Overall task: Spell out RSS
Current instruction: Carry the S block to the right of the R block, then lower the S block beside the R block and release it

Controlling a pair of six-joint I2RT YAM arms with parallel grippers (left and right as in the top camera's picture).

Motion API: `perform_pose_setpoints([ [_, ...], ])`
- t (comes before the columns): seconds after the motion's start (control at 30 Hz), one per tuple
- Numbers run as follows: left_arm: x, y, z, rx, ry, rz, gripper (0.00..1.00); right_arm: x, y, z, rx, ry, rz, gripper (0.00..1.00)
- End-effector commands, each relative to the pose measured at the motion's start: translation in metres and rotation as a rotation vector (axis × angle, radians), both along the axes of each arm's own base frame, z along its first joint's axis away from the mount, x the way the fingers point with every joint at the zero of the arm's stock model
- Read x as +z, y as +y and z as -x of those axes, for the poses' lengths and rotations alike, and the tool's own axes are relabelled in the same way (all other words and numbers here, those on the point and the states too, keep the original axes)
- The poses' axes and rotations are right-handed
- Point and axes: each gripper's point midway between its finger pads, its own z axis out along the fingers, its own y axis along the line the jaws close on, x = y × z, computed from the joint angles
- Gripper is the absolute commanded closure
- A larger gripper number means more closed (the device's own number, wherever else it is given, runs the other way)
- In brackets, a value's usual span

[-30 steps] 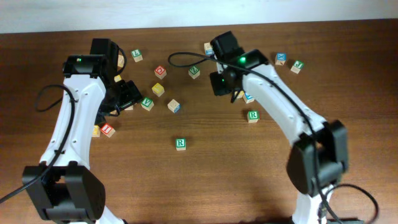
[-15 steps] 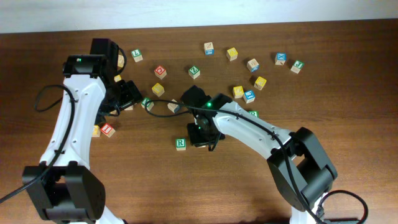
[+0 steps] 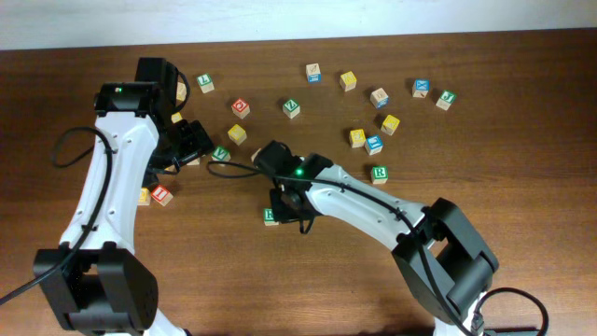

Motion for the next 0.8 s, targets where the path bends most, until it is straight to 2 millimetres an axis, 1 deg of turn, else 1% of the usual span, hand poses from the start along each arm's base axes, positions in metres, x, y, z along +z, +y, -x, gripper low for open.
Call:
perform_pose_setpoints([
  [0.0, 0.003, 0.004, -0.002, 0.002, -0.01, -0.014, 0.01, -0.01, -0.008, 0.002, -0.034, -0.009, 0.046, 0.77],
  [0.13, 0.003, 0.004, -0.002, 0.002, -0.01, -0.015, 0.01, -0.018, -0.011, 0.006, -0.033, 0.0, 0.052, 0.77],
  [0.3, 0.003, 0.004, -0.002, 0.002, -0.01, -0.014, 0.01, -0.02, -0.01, 0.008, -0.027, -0.001, 0.048, 0.77],
  [0.47, 0.003, 0.004, -0.002, 0.002, -0.01, -0.014, 0.01, -0.019, 0.008, 0.012, 0.011, -0.031, 0.024, 0.76],
  [0.77, 0.003, 0.004, -0.002, 0.002, -0.01, -0.014, 0.01, -0.019, -0.003, 0.006, -0.001, -0.067, 0.081, 0.76],
])
